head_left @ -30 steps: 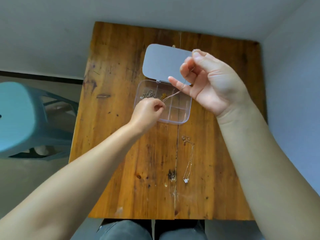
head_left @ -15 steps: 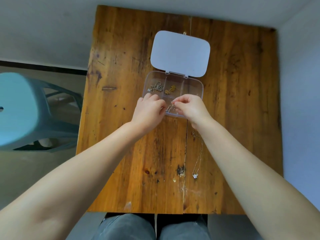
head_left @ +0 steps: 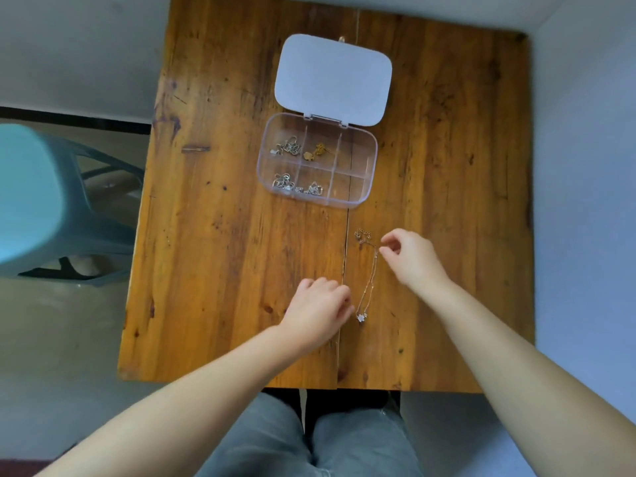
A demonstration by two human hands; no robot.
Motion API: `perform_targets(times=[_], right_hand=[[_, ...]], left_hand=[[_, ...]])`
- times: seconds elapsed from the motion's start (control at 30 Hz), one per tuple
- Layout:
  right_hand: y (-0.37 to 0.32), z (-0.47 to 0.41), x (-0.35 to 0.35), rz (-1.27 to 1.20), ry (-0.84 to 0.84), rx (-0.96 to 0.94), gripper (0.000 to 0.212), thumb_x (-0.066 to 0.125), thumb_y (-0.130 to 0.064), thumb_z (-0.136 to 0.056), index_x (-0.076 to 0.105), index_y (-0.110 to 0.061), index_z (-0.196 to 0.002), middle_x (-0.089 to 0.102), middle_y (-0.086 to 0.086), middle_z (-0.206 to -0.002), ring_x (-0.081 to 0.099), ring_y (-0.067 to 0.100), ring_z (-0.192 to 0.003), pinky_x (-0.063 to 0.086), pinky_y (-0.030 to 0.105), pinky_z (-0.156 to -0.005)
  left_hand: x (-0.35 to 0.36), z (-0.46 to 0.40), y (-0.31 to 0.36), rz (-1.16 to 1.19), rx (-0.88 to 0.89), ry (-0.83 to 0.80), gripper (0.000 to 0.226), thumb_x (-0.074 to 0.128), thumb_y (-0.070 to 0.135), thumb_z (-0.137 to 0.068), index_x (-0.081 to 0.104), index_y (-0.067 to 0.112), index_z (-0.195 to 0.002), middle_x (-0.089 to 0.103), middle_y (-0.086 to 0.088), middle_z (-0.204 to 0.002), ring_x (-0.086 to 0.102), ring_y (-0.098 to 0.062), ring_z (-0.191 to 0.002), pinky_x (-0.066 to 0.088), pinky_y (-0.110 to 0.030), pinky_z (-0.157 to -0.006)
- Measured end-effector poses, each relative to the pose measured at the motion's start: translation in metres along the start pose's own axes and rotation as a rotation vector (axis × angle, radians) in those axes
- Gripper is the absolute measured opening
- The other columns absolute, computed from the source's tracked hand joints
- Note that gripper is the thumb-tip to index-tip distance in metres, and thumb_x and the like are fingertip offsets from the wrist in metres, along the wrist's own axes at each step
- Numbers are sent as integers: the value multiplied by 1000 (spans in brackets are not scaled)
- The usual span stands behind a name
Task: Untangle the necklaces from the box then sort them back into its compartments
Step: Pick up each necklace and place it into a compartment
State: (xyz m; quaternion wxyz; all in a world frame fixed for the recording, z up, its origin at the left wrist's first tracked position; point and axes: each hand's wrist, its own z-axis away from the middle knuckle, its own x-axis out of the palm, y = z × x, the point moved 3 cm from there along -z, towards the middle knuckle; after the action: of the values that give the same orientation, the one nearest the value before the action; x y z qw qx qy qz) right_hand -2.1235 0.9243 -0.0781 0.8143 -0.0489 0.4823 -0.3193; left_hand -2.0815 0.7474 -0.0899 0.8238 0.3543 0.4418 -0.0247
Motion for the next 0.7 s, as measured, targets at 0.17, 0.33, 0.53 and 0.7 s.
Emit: perform_targets(times=[0.17, 0.33, 0.53, 0.7], right_hand=[[-5, -4, 19, 145, 112, -130, 29, 58, -32, -91, 58, -13, -114, 58, 6, -114, 53, 24, -106, 44, 32, -73], [-9, -9, 28, 264, 136, -221, 19, 50, -21, -96, 59, -8, -107, 59, 12, -110, 53, 27, -101, 43, 34, -71], [-4, -9, 28, 111, 99, -225, 20, 43, -19, -98, 55, -6, -107, 58, 11, -108, 54, 23, -94, 45, 30, -70], [10, -10, 16, -615, -39, 106, 11, 44, -17, -98, 54, -15, -93, 69, -1, -88, 63, 13, -80, 54, 26, -70]], left_hand=[[37, 8, 14, -122, -143, 43, 34, 49, 47, -90, 55, 18, -108, 58, 0, -106, 50, -21, -101, 37, -36, -89], [46, -2, 22, -177, -250, 114, 35, 52, 45, -89, 55, 15, -106, 57, -3, -105, 50, -22, -100, 36, -37, -88], [53, -3, 31, -154, -311, 172, 17, 49, 27, -93, 57, 14, -101, 57, -4, -101, 49, -22, -95, 37, -36, -85], [46, -1, 32, -103, -245, 190, 18, 46, 26, -94, 58, 13, -98, 59, -3, -96, 52, -21, -89, 42, -34, -82]])
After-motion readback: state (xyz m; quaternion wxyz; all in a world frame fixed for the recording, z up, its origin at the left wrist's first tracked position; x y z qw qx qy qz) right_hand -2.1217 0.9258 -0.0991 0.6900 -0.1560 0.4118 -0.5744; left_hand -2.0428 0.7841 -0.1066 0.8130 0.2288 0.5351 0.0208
